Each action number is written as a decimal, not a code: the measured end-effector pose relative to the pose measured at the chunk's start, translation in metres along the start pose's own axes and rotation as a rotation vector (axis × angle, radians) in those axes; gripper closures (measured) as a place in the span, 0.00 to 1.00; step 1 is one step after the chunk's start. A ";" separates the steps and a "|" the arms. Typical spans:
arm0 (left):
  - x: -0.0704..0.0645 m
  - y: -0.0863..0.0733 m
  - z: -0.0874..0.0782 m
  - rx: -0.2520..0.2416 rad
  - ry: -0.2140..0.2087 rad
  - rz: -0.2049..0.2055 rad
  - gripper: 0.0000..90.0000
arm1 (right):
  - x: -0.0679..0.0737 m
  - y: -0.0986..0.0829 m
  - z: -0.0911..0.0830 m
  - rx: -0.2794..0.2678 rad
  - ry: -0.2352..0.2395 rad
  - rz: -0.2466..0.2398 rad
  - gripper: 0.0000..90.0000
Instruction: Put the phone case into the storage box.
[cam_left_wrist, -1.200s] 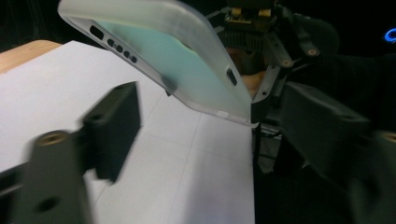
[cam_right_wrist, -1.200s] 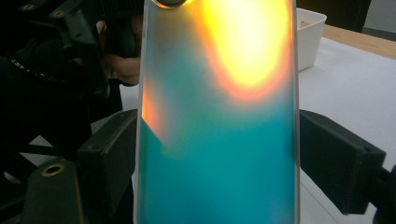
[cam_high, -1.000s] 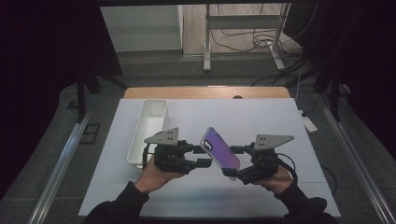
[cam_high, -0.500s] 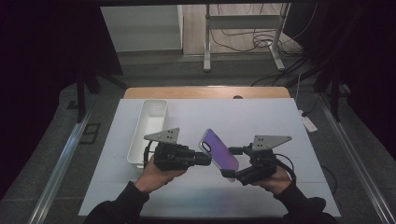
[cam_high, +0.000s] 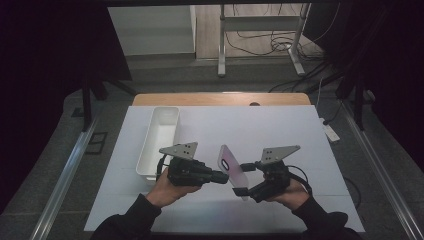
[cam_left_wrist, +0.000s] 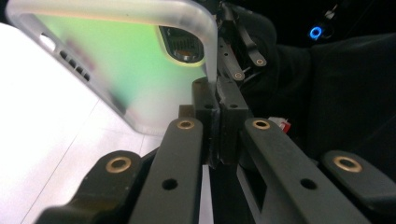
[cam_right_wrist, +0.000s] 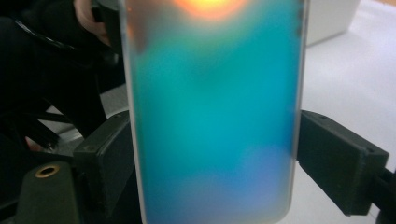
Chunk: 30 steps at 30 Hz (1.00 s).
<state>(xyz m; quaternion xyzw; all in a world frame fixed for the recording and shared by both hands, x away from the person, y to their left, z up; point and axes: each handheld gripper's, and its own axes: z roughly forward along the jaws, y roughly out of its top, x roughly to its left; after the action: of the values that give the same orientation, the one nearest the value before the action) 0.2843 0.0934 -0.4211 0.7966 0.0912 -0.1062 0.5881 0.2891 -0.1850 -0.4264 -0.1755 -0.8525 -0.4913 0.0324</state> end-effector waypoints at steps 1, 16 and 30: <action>0.000 0.000 0.000 0.012 0.013 -0.001 0.99 | 0.000 -0.001 0.001 0.017 -0.020 0.004 0.18; 0.002 0.000 -0.003 0.042 0.127 -0.022 0.99 | -0.003 -0.005 0.001 0.063 -0.082 0.009 0.18; 0.007 -0.001 -0.008 0.068 0.229 -0.043 0.99 | -0.004 -0.009 -0.005 0.079 -0.133 0.011 0.17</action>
<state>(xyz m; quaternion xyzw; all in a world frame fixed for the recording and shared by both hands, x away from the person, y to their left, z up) 0.2914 0.1014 -0.4213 0.8209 0.1710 -0.0303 0.5440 0.2890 -0.1945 -0.4315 -0.2111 -0.8704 -0.4446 -0.0147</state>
